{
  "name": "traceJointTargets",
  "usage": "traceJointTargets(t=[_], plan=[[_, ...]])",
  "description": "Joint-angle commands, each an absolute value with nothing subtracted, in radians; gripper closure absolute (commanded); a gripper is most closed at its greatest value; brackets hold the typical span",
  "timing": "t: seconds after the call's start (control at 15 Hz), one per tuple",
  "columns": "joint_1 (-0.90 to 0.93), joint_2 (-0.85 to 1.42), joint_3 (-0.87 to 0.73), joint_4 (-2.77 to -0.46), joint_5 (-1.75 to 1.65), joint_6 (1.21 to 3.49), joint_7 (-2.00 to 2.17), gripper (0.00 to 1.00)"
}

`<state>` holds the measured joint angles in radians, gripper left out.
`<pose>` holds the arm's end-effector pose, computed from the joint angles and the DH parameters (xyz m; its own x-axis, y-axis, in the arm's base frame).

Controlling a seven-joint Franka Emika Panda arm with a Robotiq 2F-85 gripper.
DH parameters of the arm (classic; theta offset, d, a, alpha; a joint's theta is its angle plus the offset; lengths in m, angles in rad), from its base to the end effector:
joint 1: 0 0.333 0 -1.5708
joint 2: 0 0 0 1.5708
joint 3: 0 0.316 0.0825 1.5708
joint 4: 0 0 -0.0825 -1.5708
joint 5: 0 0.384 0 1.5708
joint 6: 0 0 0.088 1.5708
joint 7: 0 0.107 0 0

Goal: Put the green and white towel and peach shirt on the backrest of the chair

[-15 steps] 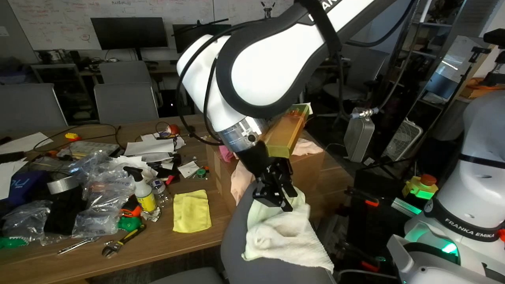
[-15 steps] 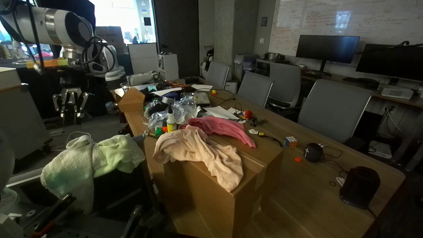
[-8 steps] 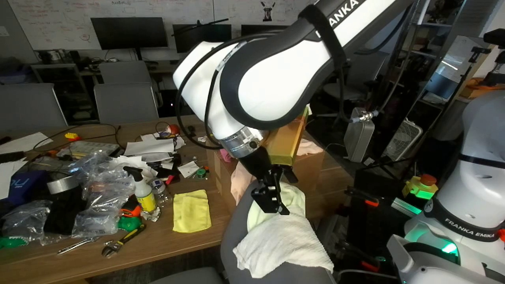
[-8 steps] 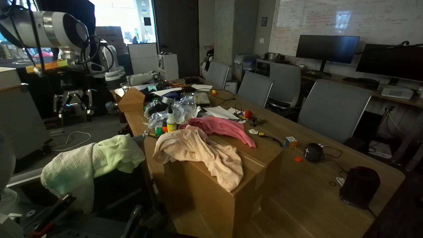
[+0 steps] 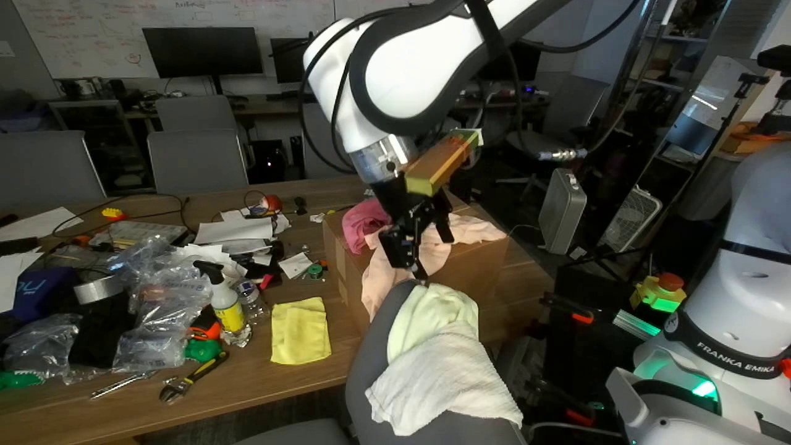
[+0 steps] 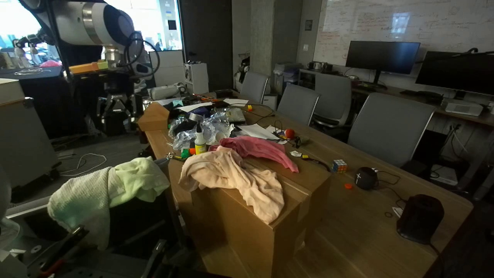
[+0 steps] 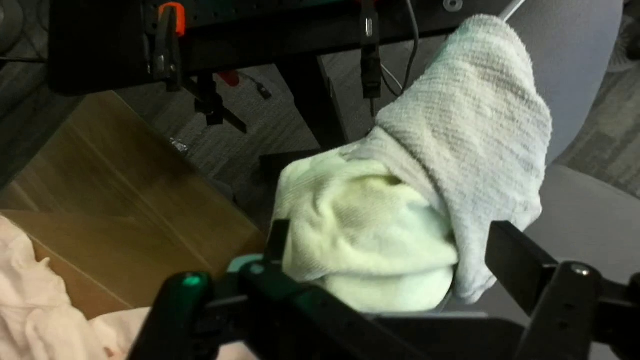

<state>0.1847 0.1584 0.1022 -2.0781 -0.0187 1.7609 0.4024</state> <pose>0.4932 0.1432 0.3247 0.8970 -0.1343 -0.4211 -0.0636 -0.9820 0.1777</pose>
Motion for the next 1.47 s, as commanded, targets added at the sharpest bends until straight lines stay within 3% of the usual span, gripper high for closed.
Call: traceJointTargets(t=[0.0,0.47,1.4], plan=[[0.090,0.083,0.036,-2.089,0.041,1.807,0.366,0.00],[-0.080,0.008,-0.099,-2.159,0.195,1.911,0.352,0.00],[-0.220,-0.015,-0.225,-2.382,0.363,2.283,0.606,0.00]])
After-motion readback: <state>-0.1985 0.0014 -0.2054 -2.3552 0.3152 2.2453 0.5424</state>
